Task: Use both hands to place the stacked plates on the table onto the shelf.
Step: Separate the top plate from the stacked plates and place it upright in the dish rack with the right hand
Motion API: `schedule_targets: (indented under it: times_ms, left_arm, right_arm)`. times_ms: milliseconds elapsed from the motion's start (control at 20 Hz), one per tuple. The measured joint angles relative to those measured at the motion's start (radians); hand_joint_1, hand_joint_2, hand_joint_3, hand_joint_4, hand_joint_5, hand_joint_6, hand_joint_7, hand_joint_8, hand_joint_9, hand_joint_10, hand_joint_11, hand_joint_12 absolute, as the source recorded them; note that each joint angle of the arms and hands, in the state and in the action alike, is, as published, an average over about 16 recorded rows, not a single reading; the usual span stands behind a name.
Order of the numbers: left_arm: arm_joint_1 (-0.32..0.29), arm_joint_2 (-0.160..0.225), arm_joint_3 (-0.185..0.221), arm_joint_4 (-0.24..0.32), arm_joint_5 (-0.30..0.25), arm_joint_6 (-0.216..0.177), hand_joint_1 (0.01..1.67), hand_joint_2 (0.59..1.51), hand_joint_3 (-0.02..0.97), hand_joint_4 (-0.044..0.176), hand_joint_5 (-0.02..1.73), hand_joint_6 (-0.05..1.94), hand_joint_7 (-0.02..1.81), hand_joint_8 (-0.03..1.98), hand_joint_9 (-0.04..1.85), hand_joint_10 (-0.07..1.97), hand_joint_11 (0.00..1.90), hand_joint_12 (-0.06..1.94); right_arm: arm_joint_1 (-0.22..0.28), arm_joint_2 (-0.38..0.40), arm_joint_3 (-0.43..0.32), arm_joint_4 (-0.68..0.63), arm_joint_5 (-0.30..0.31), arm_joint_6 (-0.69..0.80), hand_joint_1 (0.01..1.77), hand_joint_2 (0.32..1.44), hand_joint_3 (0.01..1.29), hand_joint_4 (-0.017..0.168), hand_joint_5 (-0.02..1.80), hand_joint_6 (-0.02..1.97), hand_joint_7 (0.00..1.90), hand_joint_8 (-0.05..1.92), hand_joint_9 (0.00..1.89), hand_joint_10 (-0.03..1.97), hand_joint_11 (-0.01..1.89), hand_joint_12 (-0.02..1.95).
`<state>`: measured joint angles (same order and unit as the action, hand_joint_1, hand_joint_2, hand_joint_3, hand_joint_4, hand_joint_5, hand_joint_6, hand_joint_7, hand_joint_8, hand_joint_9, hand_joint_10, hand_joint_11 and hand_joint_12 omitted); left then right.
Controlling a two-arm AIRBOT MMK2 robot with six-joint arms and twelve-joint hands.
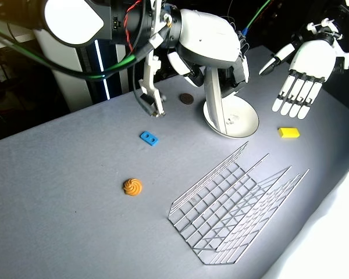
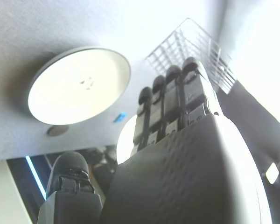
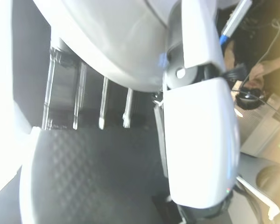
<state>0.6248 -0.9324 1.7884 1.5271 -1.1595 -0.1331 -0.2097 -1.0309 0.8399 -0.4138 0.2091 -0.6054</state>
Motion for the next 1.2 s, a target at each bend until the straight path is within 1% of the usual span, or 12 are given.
schedule_targets:
  times_ms: [150,250,350,500,700,850,1050,1200]
  left_arm:
    - [-0.002,0.000,-0.008,0.007,0.001,0.000,0.02,1.135,0.019,0.002,0.10,0.01,0.08,0.01,0.06,0.01,0.02,0.01]
    - [-0.003,-0.001,-0.014,0.014,0.002,0.000,0.02,1.139,0.019,0.002,0.10,0.01,0.08,0.01,0.06,0.01,0.02,0.01]
    - [-0.004,-0.001,-0.021,0.021,0.005,0.000,0.02,1.142,0.019,0.002,0.10,0.01,0.08,0.01,0.06,0.01,0.02,0.01]
    - [-0.006,-0.001,-0.034,0.033,0.010,0.000,0.02,1.145,0.019,0.002,0.11,0.01,0.08,0.01,0.06,0.01,0.02,0.01]
    - [-0.007,-0.001,-0.052,0.049,0.016,0.000,0.02,1.146,0.019,0.002,0.11,0.01,0.09,0.01,0.06,0.01,0.02,0.01]
    - [-0.008,-0.001,-0.063,0.065,0.020,-0.002,0.02,1.146,0.019,0.001,0.12,0.01,0.09,0.01,0.06,0.01,0.02,0.01]
    - [0.001,-0.001,-0.075,0.083,0.024,-0.005,0.02,1.146,0.019,0.001,0.12,0.01,0.09,0.01,0.06,0.01,0.02,0.01]
    - [0.014,-0.002,-0.084,0.094,0.023,-0.007,0.02,1.147,0.019,0.001,0.12,0.01,0.09,0.01,0.07,0.01,0.02,0.01]
  right_arm:
    - [0.034,0.016,0.032,-0.132,-0.015,0.225,1.30,0.95,0.01,-0.003,1.01,0.81,1.09,0.86,1.02,0.95,0.81,1.35]
    - [0.058,0.025,0.053,-0.194,-0.028,0.346,1.31,0.95,0.01,-0.003,1.01,0.82,1.08,0.85,1.01,0.97,0.81,1.36]
    - [0.084,0.032,0.073,-0.220,-0.052,0.437,1.32,0.95,0.01,-0.003,1.00,0.82,1.08,0.85,1.01,1.00,0.80,1.36]
    - [0.118,0.040,0.102,-0.219,-0.107,0.542,1.33,0.96,0.01,-0.004,1.00,0.82,1.08,0.85,1.00,1.01,0.81,1.37]
    - [0.152,0.047,0.136,-0.170,-0.188,0.594,1.33,0.97,0.01,-0.006,1.00,0.81,1.07,0.90,1.00,0.95,0.80,1.38]
    - [0.169,0.050,0.164,-0.126,-0.234,0.607,1.32,0.98,0.01,-0.007,1.00,0.81,1.07,0.91,1.01,0.93,0.80,1.38]
    - [0.180,0.051,0.207,-0.068,-0.278,0.609,1.31,0.99,0.01,-0.008,1.00,0.80,1.06,0.94,1.00,0.92,0.79,1.38]
    - [0.180,0.050,0.240,-0.038,-0.293,0.609,1.30,1.00,0.01,-0.008,0.99,0.79,1.05,0.95,1.01,0.89,0.78,1.38]
